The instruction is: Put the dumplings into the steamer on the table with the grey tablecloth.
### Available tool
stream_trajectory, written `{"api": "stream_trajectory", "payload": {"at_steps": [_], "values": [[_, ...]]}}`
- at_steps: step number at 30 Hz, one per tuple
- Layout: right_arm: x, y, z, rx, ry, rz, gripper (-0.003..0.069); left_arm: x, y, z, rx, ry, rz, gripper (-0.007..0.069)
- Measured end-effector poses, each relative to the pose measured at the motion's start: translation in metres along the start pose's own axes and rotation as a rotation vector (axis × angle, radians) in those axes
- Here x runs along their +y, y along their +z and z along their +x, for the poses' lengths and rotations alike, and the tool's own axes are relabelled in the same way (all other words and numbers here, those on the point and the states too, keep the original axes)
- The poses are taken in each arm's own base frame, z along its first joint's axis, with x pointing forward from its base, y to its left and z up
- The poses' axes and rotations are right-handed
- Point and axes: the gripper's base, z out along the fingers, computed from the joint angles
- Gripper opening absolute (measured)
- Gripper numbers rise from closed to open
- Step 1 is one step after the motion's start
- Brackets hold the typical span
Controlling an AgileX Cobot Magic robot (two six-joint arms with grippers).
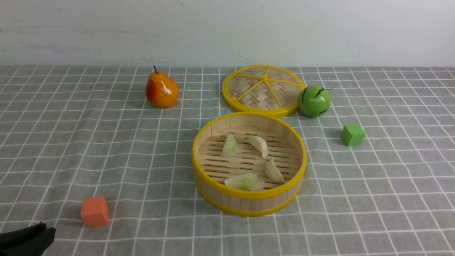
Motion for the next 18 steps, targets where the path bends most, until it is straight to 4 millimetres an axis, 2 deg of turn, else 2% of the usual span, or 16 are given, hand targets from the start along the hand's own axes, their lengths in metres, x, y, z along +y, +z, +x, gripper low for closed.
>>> {"api": "stream_trajectory", "payload": {"at_steps": [18], "values": [[0.0003, -0.0001, 0.0002, 0.004, 0.014, -0.003, 0.0003, 0.0, 0.0, 0.0, 0.0, 0.0, 0.0, 0.009]]}}
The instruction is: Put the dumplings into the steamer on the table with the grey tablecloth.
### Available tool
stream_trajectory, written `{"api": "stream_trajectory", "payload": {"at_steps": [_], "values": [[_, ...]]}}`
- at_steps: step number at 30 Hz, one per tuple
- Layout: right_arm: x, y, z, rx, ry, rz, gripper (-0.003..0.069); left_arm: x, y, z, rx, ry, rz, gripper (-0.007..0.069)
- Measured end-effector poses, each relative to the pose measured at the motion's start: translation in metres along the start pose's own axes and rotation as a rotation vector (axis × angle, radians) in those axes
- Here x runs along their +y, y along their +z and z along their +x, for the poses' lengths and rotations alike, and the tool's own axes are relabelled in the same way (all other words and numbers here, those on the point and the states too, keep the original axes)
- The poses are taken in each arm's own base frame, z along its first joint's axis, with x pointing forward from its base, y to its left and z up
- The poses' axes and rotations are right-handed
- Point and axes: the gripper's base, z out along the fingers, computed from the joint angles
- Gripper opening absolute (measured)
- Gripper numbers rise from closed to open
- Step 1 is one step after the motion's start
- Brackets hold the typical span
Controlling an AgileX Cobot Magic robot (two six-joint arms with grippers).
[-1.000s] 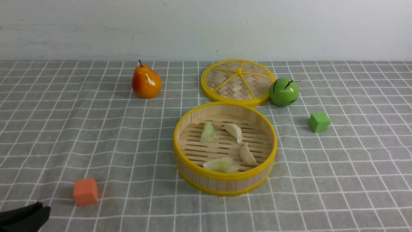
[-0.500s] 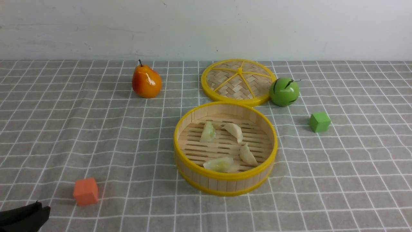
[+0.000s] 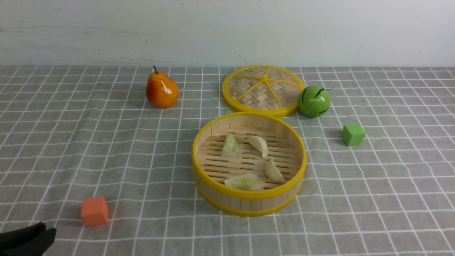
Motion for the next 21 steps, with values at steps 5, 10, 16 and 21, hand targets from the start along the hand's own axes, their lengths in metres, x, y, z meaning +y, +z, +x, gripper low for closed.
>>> {"api": "stream_trajectory", "payload": {"at_steps": [5, 10, 16, 21], "values": [[0.0, 0.0, 0.0, 0.0, 0.001, 0.0, 0.0008, -0.001, 0.0, 0.003, -0.009, 0.003, 0.006, 0.0091], [0.0, 0.0, 0.0, 0.0, 0.001, 0.0, 0.0013, 0.004, -0.008, 0.033, -0.019, -0.062, -0.05, 0.0092], [0.0, 0.0, 0.0, 0.0, 0.001, 0.0, 0.0022, 0.01, -0.024, 0.057, -0.132, -0.364, -0.2, 0.0096], [0.0, 0.0, 0.0, 0.0, 0.001, 0.0, 0.0023, 0.008, -0.014, 0.075, -0.154, -0.339, -0.287, 0.0099]]}}
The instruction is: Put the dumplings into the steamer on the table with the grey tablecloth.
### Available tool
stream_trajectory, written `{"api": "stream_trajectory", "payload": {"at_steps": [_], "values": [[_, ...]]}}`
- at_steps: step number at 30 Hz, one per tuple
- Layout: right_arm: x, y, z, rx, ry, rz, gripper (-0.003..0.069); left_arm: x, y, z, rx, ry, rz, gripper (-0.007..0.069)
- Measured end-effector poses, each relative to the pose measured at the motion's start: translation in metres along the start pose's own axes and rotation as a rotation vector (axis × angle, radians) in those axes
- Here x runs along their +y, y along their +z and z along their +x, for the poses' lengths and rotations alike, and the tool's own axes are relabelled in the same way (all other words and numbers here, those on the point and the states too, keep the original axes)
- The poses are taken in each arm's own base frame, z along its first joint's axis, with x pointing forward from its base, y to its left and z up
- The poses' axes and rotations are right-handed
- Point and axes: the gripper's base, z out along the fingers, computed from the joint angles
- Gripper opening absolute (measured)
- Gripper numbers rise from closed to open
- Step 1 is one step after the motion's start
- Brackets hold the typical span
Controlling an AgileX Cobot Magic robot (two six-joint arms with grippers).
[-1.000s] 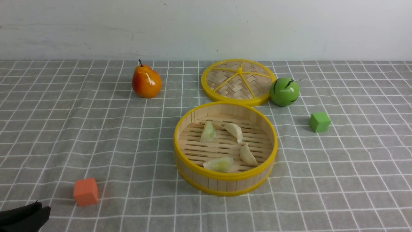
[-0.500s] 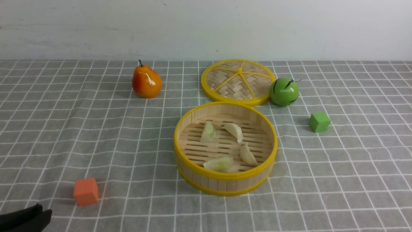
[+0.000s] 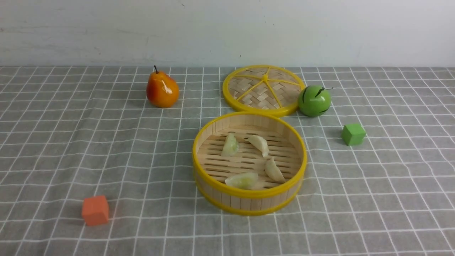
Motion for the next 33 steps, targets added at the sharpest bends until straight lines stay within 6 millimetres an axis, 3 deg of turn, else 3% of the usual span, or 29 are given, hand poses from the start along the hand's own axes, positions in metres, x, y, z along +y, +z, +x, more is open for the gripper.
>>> {"api": "stream_trajectory", "payload": {"at_steps": [10, 15, 33], "values": [[0.0, 0.0, 0.0, 0.001, 0.0, 0.0, 0.0031, -0.002, 0.002, 0.013, 0.091, -0.003, -0.004, 0.0097], [0.0, 0.0, 0.0, 0.001, 0.0, 0.0, 0.004, -0.002, 0.002, 0.014, 0.093, -0.004, -0.002, -0.0015], [0.0, 0.0, 0.0, 0.001, -0.001, 0.0, 0.0064, -0.002, 0.002, 0.014, 0.094, -0.002, -0.002, -0.0014]]}}
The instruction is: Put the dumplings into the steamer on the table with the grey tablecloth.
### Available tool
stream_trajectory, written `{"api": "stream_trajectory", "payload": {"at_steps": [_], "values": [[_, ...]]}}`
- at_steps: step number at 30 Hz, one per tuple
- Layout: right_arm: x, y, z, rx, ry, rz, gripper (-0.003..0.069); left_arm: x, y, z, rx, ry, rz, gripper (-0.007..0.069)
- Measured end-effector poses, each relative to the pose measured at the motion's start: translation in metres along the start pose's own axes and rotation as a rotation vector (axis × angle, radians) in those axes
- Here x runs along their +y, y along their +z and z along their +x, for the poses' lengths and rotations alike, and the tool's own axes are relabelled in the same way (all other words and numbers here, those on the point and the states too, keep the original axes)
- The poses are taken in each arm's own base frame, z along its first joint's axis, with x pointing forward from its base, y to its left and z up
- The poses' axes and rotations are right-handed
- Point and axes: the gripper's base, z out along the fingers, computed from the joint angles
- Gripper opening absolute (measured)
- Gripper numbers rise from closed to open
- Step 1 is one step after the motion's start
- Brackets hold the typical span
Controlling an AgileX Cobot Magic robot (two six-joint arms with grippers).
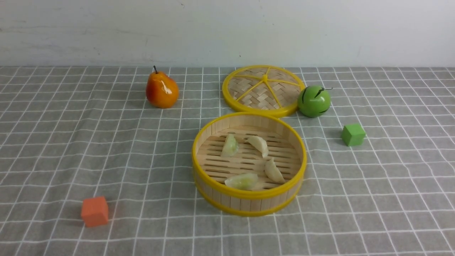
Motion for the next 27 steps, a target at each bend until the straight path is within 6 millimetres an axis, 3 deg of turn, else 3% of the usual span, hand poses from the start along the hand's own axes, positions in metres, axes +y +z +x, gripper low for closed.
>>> {"api": "stream_trajectory", "payload": {"at_steps": [27], "values": [[0.0, 0.0, 0.0, 0.0, 0.0, 0.0, 0.0095, 0.0, 0.0, 0.0, 0.0, 0.001, 0.0, -0.0014]]}}
